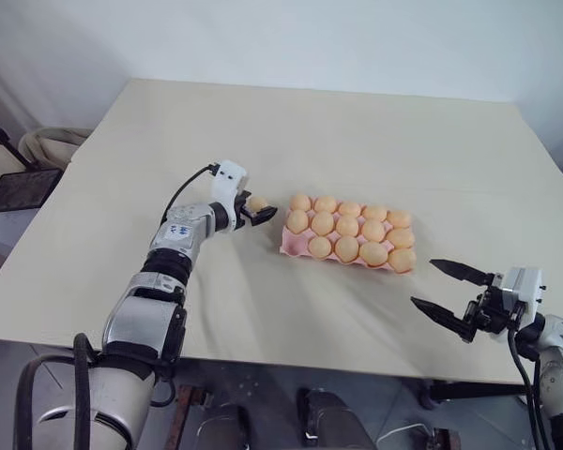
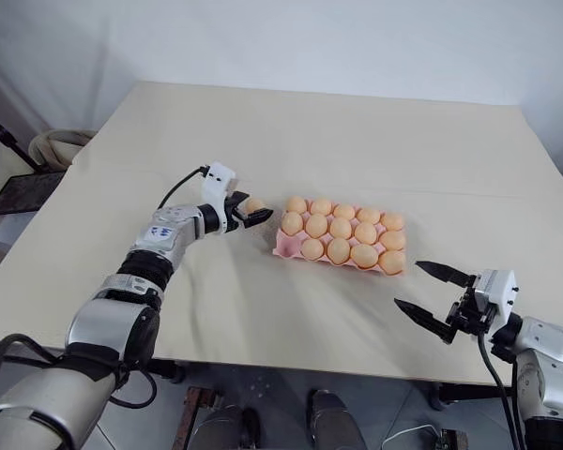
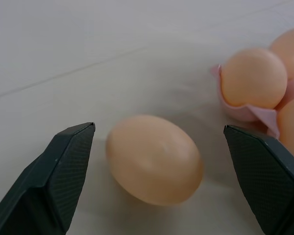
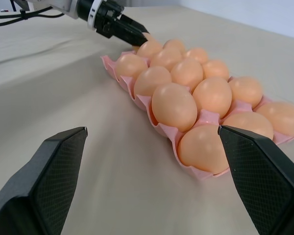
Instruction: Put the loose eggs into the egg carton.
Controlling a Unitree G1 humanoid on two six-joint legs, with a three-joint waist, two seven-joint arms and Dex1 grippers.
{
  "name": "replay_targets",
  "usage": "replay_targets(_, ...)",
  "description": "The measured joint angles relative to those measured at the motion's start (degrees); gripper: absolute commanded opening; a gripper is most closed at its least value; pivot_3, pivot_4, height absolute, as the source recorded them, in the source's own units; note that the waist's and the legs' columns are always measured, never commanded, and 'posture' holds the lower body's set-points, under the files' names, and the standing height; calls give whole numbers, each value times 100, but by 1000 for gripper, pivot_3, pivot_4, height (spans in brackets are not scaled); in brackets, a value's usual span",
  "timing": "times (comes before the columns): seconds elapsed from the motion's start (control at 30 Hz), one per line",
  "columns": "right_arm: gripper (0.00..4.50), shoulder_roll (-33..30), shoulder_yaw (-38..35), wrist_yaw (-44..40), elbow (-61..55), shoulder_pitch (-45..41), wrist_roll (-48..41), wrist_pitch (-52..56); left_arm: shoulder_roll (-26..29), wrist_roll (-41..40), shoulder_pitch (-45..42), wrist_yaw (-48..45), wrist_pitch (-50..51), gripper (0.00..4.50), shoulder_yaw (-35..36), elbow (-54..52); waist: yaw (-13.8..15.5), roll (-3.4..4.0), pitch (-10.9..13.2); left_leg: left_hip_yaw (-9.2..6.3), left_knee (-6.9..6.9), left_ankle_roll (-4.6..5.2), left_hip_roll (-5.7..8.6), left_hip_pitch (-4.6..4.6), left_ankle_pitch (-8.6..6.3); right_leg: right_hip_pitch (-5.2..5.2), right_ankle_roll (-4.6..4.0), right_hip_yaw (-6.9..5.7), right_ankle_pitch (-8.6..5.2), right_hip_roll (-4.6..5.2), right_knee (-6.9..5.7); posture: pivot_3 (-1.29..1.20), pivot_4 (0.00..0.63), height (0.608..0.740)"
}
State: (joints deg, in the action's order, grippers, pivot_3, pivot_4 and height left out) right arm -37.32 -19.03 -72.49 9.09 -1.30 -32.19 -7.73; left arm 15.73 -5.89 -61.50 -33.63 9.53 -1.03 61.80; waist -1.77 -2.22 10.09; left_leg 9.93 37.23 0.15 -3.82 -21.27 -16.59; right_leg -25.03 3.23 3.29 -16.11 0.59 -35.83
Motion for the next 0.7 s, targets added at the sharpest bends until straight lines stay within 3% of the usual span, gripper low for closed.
replay_targets(0.1, 4500, 1, 0, 24, 1, 0, 0, -37, -59, 81, -128, -3, -133, 4485, 2, 305, 1, -1, 0, 0, -1, 7, 2, 0, -4, -2, 0, 0, 0, -1, -2, 0, 150, 740)
replay_targets(0.37, 4500, 1, 0, 73, 1, 25, 0, -114, -163, 240, -245, 29, -279, 2007, 46, 672, -2, -1, 1, 2, -1, 3, 1, -2, -3, -7, 0, -1, 0, -4, -7, 0, 150, 740)
replay_targets(0.57, 4500, 1, 0, 85, 3, 36, 0, -123, -65, 259, -244, -141, -287, 2007, 74, 567, -3, -1, 1, 3, 2, 3, 2, -2, -2, -7, 0, -1, 0, -3, -11, 0, 150, 740)
replay_targets(0.7, 4500, 1, 0, 95, 9, 28, 2, -125, 64, 162, -226, -670, -49, 2007, 100, -161, 0, -1, 1, 4, 0, -7, 2, -4, 3, -9, 0, -2, 0, -4, -11, 0, 150, 740)
